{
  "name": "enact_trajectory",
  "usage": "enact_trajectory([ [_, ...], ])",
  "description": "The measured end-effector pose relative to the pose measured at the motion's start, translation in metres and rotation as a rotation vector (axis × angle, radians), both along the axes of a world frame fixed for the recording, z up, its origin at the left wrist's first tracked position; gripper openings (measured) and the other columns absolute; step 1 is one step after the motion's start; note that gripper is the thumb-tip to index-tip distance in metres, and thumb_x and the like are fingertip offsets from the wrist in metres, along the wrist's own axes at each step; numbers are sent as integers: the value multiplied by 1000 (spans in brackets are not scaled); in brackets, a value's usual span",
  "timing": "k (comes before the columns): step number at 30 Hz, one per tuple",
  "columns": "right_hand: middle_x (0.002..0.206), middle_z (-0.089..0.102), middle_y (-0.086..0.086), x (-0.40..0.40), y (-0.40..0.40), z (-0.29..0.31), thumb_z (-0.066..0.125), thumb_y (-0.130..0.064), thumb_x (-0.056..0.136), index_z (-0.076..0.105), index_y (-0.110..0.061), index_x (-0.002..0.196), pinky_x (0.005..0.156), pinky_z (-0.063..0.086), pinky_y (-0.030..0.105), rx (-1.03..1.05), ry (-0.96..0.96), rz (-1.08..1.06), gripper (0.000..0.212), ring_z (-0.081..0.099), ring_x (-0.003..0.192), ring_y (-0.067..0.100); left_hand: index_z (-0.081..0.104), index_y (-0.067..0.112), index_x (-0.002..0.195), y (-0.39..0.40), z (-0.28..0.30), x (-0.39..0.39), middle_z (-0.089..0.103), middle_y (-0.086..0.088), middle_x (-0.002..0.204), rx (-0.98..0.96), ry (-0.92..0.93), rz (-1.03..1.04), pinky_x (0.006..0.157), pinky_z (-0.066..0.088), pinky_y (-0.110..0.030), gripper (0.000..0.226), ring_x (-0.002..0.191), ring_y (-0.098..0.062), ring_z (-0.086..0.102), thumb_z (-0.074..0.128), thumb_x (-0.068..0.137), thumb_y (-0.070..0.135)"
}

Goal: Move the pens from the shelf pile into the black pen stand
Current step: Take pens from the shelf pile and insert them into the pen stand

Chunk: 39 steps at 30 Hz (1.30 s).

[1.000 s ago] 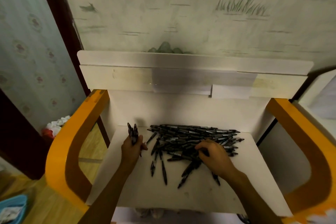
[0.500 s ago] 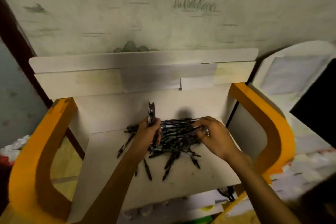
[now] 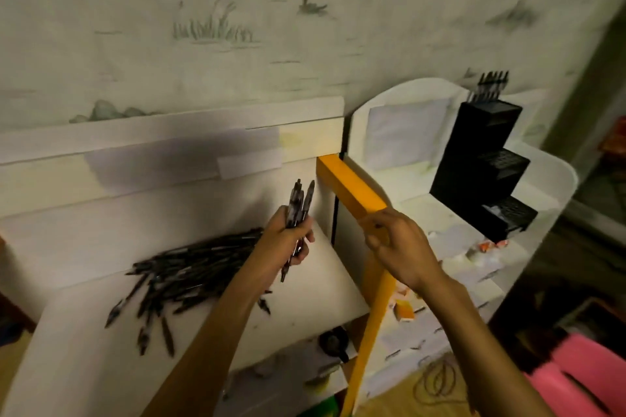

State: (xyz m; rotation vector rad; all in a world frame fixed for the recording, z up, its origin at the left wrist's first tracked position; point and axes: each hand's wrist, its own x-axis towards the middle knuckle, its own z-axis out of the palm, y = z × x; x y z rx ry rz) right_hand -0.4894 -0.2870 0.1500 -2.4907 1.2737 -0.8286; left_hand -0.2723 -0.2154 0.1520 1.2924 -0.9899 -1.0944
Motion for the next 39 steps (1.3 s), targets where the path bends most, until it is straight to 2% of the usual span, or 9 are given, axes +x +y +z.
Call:
enact_trajectory([
  [4,121,63,-7,-73,-16,0,58,-32,94,66,-28,117,86,49,28,4,-11,-50,25,58,106,13,52,5,107,-21,6,-72,58,-4,71,-77,70,0,36,34,-22,15,44,-15,47,56,100,18],
  [8,119,63,-9,-151,-39,-2,59,-26,94,67,-29,112,84,49,27,-12,-19,-68,20,59,105,11,55,4,102,-50,6,-142,62,-10,76,-110,7,1,40,38,-26,19,46,-24,53,57,100,23],
  [12,118,63,-10,-220,-61,-6,60,-26,93,68,-28,111,83,52,28,-8,-27,-97,20,60,104,10,57,11,109,-76,8,-208,63,-5,76,-118,-13,26,39,34,-23,20,45,-20,49,64,97,25],
  [16,117,63,-10,-267,-83,-6,60,-26,92,68,-29,111,81,52,26,-3,-28,-129,21,60,100,9,60,11,113,-104,6,-254,67,-2,82,-101,-28,12,39,37,-22,20,48,-15,52,63,97,22],
  [23,113,62,-10,-304,-140,-5,60,-23,93,69,-27,112,76,46,14,5,-58,-128,22,59,90,4,66,14,113,-160,2,-298,68,-5,87,-93,36,41,44,41,-22,16,56,-13,59,61,98,15],
  [29,113,61,-13,-321,-214,0,59,-26,93,67,-31,111,82,50,23,-29,-75,-118,21,58,99,6,63,8,109,-226,2,-315,75,-5,96,-162,-58,3,45,45,-23,15,51,-19,60,57,100,19],
  [32,112,62,-10,-326,-249,9,61,-23,92,68,-27,112,75,41,12,-36,-61,-94,21,59,97,9,61,3,111,-262,3,-322,75,-4,93,-170,-83,38,47,46,-25,20,51,-19,58,57,100,20],
  [37,109,64,-9,-329,-310,22,61,-22,91,69,-28,109,79,47,20,-69,-56,-35,20,60,95,8,57,5,113,-314,5,-334,73,-8,91,-168,-8,56,45,45,-26,19,48,-16,53,56,100,18],
  [39,107,64,-9,-328,-330,28,62,-20,91,69,-27,107,78,45,18,-73,-90,-17,19,60,94,9,57,2,114,-330,5,-336,68,-15,91,-168,42,55,44,44,-25,19,47,-17,51,57,99,14],
])
